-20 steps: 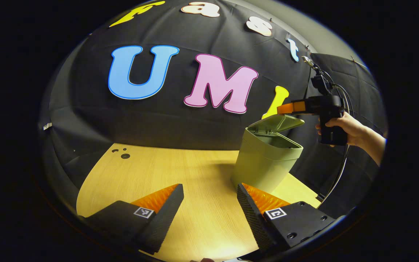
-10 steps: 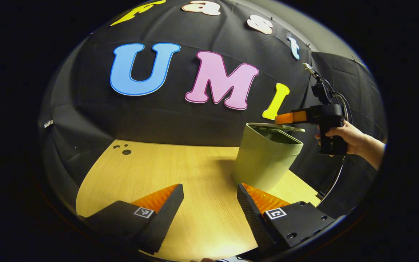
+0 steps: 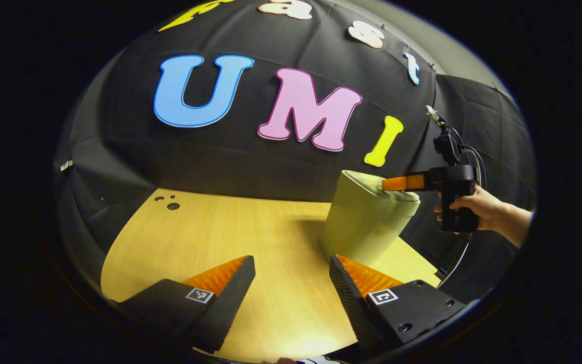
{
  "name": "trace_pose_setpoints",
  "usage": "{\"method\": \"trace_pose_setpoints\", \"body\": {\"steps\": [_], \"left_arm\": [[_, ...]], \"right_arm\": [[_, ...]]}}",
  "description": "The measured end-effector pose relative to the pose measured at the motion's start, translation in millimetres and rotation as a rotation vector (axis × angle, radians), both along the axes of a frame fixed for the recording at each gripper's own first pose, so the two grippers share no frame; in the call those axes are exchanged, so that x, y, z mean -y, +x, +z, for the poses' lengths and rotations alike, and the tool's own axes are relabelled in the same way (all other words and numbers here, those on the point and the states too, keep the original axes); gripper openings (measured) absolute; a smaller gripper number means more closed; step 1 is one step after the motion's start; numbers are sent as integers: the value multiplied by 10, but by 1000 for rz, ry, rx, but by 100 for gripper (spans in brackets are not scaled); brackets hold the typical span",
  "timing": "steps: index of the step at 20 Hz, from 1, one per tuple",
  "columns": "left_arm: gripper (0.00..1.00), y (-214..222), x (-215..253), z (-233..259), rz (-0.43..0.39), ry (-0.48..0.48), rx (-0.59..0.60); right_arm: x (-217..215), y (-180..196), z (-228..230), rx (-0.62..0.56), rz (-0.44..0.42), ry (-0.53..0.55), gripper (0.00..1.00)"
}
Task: Press the lid of the desktop garbage bin to open it, pick up the crumpled paper on the desktop and throw it into the bin, then pick up the pop can on the desktop and drop it into the bin, and finally close the garbage bin lid.
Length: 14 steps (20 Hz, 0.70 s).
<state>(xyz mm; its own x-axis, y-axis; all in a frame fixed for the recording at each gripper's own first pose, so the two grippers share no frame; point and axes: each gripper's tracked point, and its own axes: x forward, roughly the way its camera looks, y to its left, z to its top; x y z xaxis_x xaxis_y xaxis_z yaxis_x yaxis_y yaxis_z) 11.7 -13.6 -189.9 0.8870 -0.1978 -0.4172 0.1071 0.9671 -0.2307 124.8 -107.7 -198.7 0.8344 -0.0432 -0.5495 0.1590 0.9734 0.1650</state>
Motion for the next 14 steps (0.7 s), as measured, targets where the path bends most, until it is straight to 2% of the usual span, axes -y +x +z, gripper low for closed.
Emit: {"method": "trace_pose_setpoints", "body": {"steps": [3,8,14], "left_arm": [[95,7,29,-10,-2,2,-10],[95,8,82,-2,-4,-20,-5],[95,-11,129,11,-10,-24,-1]], "right_arm": [[-4,-19,-31,5,22,-26,99],[-36,-44,-82,-7,21,-1,100],[-44,-32,-41,71,36,31,100]]}}
